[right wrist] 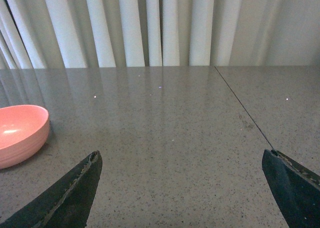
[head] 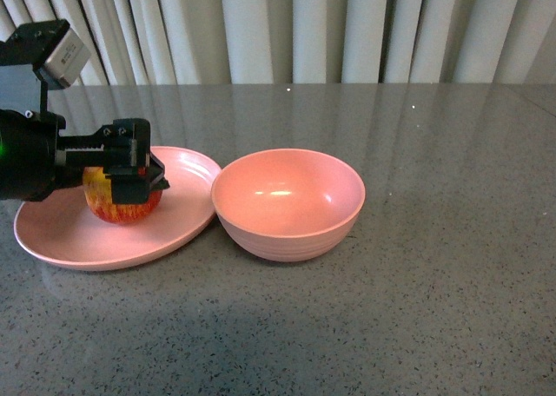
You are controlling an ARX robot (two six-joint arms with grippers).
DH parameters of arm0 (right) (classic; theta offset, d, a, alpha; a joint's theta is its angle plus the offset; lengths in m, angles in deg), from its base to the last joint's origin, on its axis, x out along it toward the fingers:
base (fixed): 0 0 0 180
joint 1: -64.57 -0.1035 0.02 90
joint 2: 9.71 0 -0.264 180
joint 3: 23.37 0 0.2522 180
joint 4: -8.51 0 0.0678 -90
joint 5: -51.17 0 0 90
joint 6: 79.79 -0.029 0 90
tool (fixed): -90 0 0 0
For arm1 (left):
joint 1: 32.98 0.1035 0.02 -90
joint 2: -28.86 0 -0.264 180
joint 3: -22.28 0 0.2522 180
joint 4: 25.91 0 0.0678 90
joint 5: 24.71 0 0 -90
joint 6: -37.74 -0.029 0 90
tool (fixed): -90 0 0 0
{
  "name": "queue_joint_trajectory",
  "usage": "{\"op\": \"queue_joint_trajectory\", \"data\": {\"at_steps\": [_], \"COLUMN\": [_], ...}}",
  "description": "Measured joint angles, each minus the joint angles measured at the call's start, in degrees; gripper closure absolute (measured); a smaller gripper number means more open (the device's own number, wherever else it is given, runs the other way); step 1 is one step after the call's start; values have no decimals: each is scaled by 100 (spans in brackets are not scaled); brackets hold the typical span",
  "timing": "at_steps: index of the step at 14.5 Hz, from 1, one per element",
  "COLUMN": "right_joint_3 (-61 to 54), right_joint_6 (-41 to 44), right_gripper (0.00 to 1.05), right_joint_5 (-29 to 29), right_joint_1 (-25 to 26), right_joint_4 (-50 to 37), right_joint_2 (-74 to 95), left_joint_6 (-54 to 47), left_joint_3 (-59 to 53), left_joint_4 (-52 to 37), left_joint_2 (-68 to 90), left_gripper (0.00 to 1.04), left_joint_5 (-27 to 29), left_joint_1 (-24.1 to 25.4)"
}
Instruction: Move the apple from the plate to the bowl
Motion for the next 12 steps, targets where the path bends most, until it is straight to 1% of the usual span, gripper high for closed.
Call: {"op": "queue_joint_trajectory", "data": {"at_steps": [2, 6, 7, 8, 9, 10, 12], "right_joint_3": [0, 0, 0, 0, 0, 0, 0], "right_joint_6": [0, 0, 0, 0, 0, 0, 0], "right_gripper": [7, 7, 7, 7, 7, 7, 7], "right_joint_5": [0, 0, 0, 0, 0, 0, 0], "right_joint_1": [0, 0, 0, 0, 0, 0, 0], "right_joint_4": [0, 0, 0, 0, 0, 0, 2], "right_joint_2": [0, 0, 0, 0, 0, 0, 0], "left_joint_6": [-4, -57, -111, -140, -155, -173, -249], "left_joint_3": [24, 109, 109, 109, 109, 114, 247], "left_joint_4": [153, 177, 173, 138, 160, 190, 319], "left_joint_2": [136, 216, 229, 227, 197, 103, -227], "left_gripper": [7, 7, 18, 33, 38, 40, 40], "left_joint_5": [26, 26, 55, 46, 46, 48, 48], "left_joint_1": [-46, -52, -46, -24, -24, -24, -55]}}
